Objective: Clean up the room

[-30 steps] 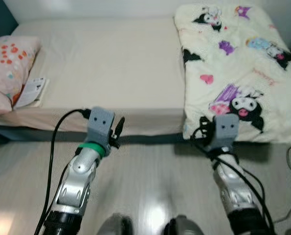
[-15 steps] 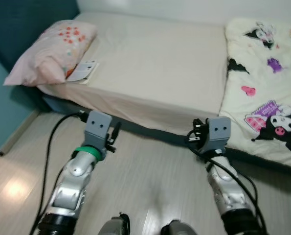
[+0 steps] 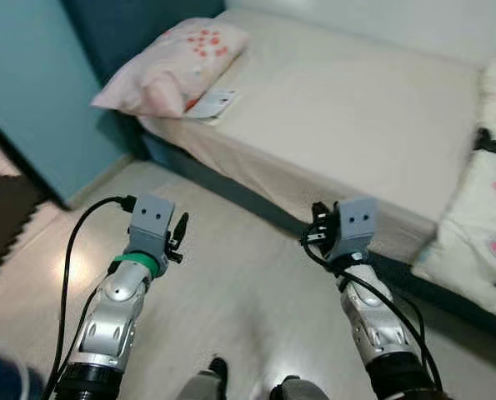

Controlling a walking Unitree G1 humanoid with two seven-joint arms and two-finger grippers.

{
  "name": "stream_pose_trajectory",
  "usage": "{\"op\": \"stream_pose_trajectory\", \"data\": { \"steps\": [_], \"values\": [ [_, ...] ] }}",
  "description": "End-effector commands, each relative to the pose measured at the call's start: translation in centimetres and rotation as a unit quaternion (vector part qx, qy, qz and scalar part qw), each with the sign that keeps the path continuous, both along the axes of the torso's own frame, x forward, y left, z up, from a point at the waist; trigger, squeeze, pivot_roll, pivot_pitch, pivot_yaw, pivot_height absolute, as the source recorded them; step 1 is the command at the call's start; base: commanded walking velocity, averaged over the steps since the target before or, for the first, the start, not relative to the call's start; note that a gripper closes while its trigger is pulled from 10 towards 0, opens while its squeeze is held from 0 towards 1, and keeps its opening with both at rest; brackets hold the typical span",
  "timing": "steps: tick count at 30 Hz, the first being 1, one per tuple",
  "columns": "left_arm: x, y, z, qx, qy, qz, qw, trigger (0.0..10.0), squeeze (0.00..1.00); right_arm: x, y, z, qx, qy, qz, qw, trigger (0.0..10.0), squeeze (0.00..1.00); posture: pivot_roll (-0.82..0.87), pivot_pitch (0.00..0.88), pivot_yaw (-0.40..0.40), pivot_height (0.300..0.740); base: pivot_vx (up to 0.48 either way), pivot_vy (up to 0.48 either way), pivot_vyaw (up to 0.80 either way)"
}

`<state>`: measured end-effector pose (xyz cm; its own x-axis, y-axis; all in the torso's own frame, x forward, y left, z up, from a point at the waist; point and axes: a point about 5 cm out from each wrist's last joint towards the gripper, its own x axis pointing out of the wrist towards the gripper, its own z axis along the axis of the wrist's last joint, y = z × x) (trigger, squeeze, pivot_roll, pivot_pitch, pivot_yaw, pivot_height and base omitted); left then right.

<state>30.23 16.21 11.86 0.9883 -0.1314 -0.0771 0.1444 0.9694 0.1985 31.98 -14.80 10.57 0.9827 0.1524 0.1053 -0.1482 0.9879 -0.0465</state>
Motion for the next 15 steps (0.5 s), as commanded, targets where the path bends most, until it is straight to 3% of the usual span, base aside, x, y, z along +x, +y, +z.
{"op": "stream_pose_trajectory", "data": {
  "steps": [1, 15],
  "values": [
    [-0.32, 0.17, -0.72, -0.004, 0.016, 0.004, 1.0, 10.0, 0.0, -0.21, -0.38, -0.59, -0.003, 0.01, -0.004, 1.0, 10.0, 0.0, -0.08, 0.068, 0.081, 0.703, 0.0, 0.0, 0.76],
    [-0.32, 0.23, -0.71, -0.009, 0.013, 0.01, 1.0, 10.0, 0.0, -0.18, -0.42, -0.51, -0.005, 0.007, -0.005, 1.0, 10.0, 0.0, -0.08, 0.075, 0.081, 0.703, 0.0, 0.0, 0.75]
  ]
}}
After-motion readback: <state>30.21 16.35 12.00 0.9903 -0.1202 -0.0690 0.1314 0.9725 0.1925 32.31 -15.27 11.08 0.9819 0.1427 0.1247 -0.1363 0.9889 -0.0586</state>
